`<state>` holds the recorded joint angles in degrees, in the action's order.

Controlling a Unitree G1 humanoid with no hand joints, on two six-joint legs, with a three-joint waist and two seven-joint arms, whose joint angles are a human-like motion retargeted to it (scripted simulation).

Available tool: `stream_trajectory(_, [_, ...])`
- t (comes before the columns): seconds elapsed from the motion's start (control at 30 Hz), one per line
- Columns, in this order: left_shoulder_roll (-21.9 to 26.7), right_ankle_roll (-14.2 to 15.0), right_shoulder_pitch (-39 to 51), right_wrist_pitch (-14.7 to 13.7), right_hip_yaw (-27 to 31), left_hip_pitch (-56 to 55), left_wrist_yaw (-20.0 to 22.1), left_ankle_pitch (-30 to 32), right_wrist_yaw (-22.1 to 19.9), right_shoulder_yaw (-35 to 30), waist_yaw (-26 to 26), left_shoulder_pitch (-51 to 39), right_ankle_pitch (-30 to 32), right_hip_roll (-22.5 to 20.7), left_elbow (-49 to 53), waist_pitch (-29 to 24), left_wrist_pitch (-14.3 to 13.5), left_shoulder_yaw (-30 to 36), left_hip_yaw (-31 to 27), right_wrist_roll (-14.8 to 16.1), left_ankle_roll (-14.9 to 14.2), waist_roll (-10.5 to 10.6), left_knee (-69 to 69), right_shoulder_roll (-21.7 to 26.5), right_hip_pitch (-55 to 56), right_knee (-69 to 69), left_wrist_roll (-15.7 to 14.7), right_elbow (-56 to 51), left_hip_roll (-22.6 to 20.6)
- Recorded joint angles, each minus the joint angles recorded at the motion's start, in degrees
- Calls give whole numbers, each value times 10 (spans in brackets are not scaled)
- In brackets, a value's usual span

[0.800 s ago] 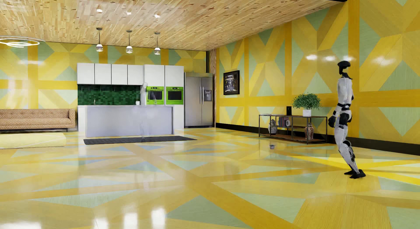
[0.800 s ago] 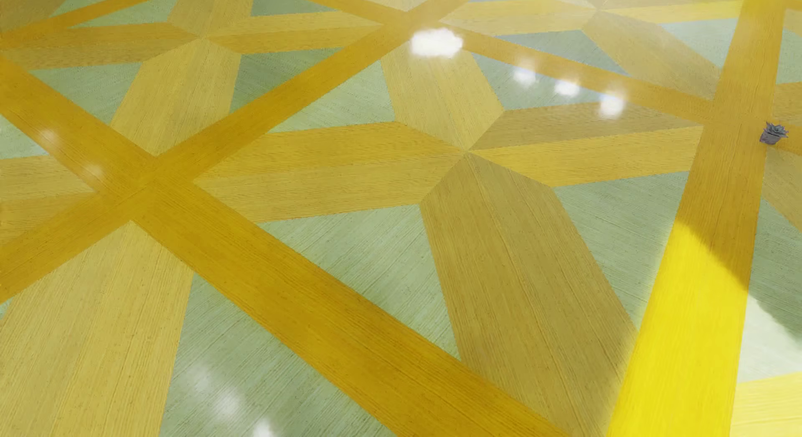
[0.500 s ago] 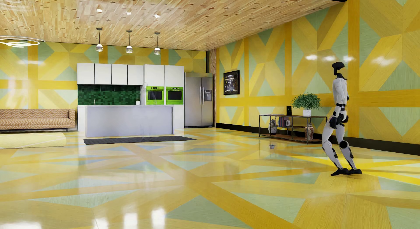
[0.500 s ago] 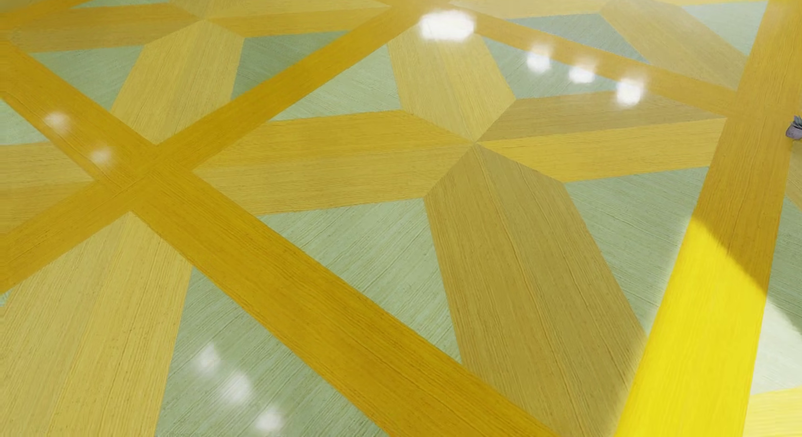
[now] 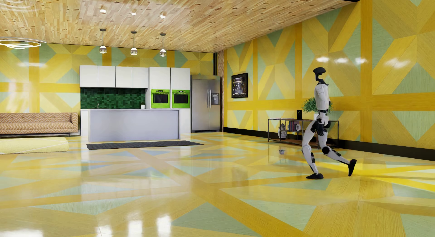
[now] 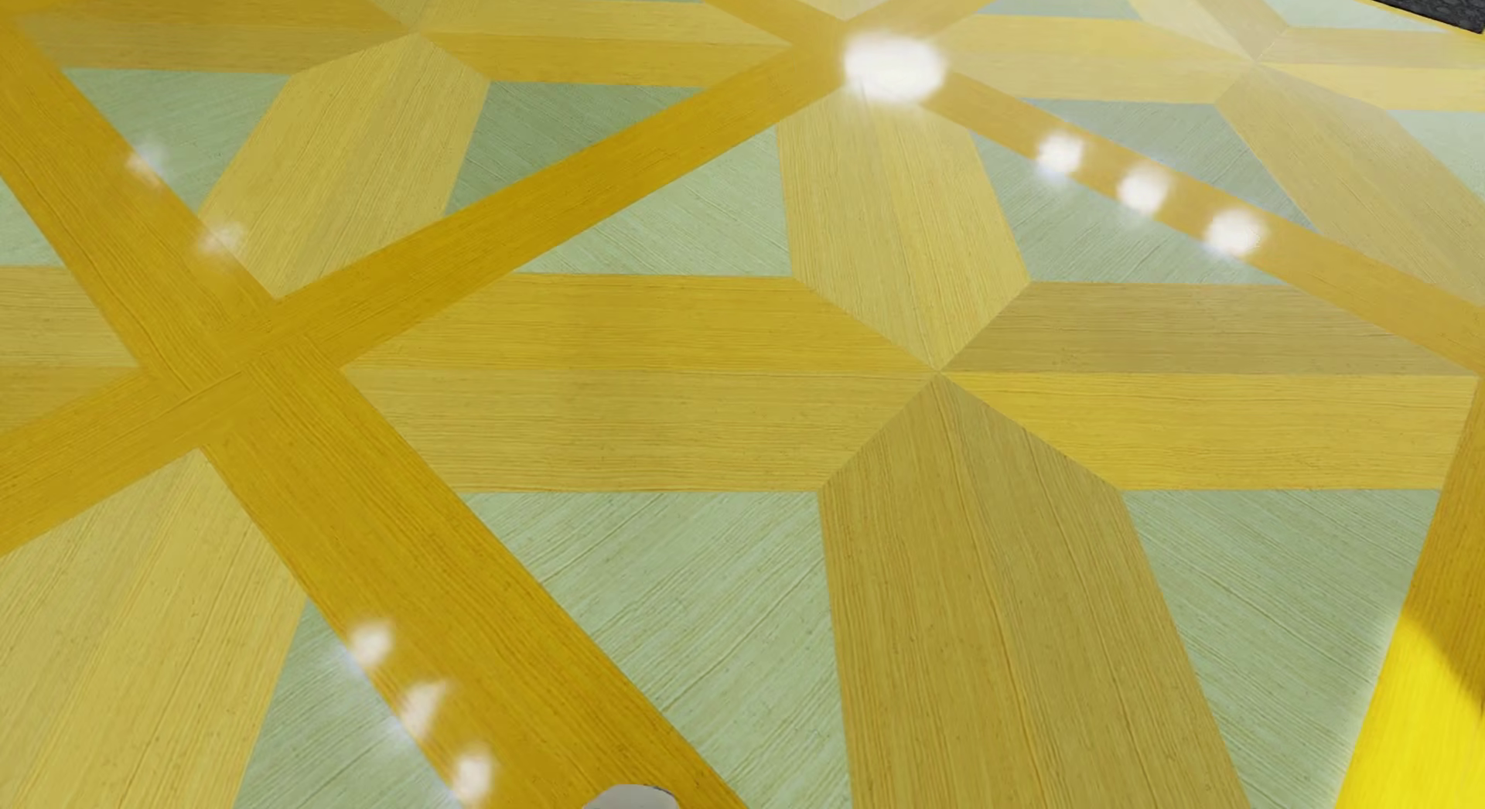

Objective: Walk to the counter

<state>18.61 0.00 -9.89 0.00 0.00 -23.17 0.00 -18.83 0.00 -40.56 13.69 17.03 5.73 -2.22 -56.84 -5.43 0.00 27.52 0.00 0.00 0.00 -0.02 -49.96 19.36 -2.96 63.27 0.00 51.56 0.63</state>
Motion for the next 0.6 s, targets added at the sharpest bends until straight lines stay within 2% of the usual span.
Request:
stream_trajectory(0.07, [1,0,-20,0,0,96,0,-14,0,2,-66,-13,-12,-15,28,-10,0,6,0,0,0,17,51,3,114,118,0,4,-4])
stream_trajectory(0.1, [1,0,-33,0,0,143,0,-13,0,23,-104,-19,0,-22,47,-12,0,4,0,0,0,24,86,0,168,93,0,2,-3])
stream_trajectory(0.17, [7,0,-56,0,0,243,0,-4,0,31,-168,-33,57,-37,85,-18,0,-4,0,0,0,38,158,9,238,-84,0,-14,2])
stream_trajectory(0.2, [16,0,-62,0,0,285,0,-5,0,23,-188,-45,63,-41,102,-16,0,-4,0,0,0,40,187,13,264,-191,0,-15,5])
stream_trajectory(0.23, [23,0,-69,0,0,327,0,-13,0,33,-209,-56,34,-42,120,-14,0,-8,0,0,0,41,214,13,284,-306,0,-16,5])
stream_trajectory(0.27, [30,0,-76,0,0,354,0,-23,0,27,-219,-68,-83,-39,130,-6,0,-10,0,0,0,39,219,15,298,-354,0,-19,7])
stream_trajectory(0.3, [34,0,-80,0,0,377,0,-32,0,21,-229,-79,-170,-38,134,0,0,-14,0,0,0,40,219,15,312,-378,0,-16,10])
stream_trajectory(0.33, [33,0,-83,0,0,394,0,-32,0,16,-244,-85,-171,-37,132,1,0,-23,0,0,0,43,211,16,323,-374,0,-11,14])
stream_trajectory(0.37, [32,0,-87,0,0,415,0,-31,0,14,-259,-86,-59,-37,129,1,0,-35,0,0,0,46,204,18,343,-354,0,-11,17])
stream_trajectory(0.4, [23,0,-85,0,0,407,0,37,0,8,-259,-78,36,-50,117,5,0,-43,0,0,0,60,160,16,356,-311,0,-3,32])
stream_trajectory(0.43, [14,0,-82,0,0,393,0,121,0,2,-252,-69,92,-65,104,6,0,-44,0,0,0,73,95,15,353,-272,0,6,48])
stream_trajectory(0.47, [9,0,-76,0,0,355,0,210,0,-1,-235,-59,96,-83,88,7,0,-36,0,0,0,78,-5,14,332,-249,0,15,60])
stream_trajectory(0.5, [9,0,-69,0,0,292,0,242,0,4,-215,-51,78,-100,78,8,0,-21,0,0,0,81,-121,13,300,-244,0,12,70])
stream_trajectory(0.57, [9,0,-45,0,0,183,0,127,0,24,-159,-39,4,-113,73,-8,0,-1,0,0,0,73,-269,12,188,-283,0,3,77])
stream_trajectory(0.6, [10,0,-27,0,0,131,0,77,0,31,-125,-33,-40,-108,70,-11,0,5,0,0,0,62,-275,13,134,-305,0,-3,70])
